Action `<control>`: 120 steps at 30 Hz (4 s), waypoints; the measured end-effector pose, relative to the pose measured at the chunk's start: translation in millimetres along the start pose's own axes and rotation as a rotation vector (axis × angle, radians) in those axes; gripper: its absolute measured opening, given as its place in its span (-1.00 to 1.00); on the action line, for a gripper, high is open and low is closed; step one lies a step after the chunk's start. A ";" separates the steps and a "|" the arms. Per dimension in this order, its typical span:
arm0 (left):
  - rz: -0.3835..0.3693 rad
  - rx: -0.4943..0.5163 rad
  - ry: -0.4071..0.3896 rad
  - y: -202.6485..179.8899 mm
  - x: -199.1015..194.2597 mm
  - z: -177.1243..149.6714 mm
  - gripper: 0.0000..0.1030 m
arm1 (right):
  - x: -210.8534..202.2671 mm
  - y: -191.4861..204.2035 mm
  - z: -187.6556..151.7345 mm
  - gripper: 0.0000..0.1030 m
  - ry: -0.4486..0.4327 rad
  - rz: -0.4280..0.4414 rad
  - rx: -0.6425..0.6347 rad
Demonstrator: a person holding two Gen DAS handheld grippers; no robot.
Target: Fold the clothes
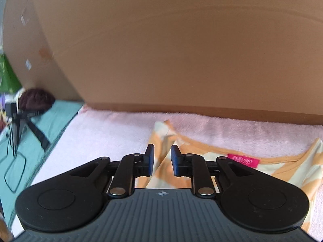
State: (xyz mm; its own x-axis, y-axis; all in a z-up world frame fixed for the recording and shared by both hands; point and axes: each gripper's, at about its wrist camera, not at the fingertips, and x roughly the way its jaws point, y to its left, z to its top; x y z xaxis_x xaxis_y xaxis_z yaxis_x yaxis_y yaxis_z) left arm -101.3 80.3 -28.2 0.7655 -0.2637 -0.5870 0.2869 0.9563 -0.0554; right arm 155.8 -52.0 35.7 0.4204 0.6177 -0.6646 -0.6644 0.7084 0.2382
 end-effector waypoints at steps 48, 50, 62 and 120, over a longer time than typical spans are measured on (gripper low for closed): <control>0.071 -0.004 -0.097 -8.4 -4.4 41.0 -0.76 | -119.1 -29.5 -175.0 -0.41 -0.331 -0.087 0.311; 0.098 0.028 -0.044 -13.9 25.8 43.2 -0.76 | -118.0 -25.8 -173.8 -0.45 -0.326 -0.105 0.290; 0.190 -0.044 -0.082 -17.0 10.1 -10.1 -0.58 | -107.6 10.9 -116.4 -0.45 -0.259 0.105 0.055; 0.206 -0.057 -0.053 -66.8 -17.2 -21.7 0.07 | -92.0 61.0 -118.7 -0.41 -0.151 -0.204 -0.211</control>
State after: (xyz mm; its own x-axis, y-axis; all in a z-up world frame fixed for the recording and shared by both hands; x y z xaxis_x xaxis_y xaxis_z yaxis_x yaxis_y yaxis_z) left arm -146.1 23.7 -31.9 0.8340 -0.0666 -0.5477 0.0896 0.9959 0.0152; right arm 3.2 -106.2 27.3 0.6342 0.5251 -0.5675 -0.6637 0.7462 -0.0513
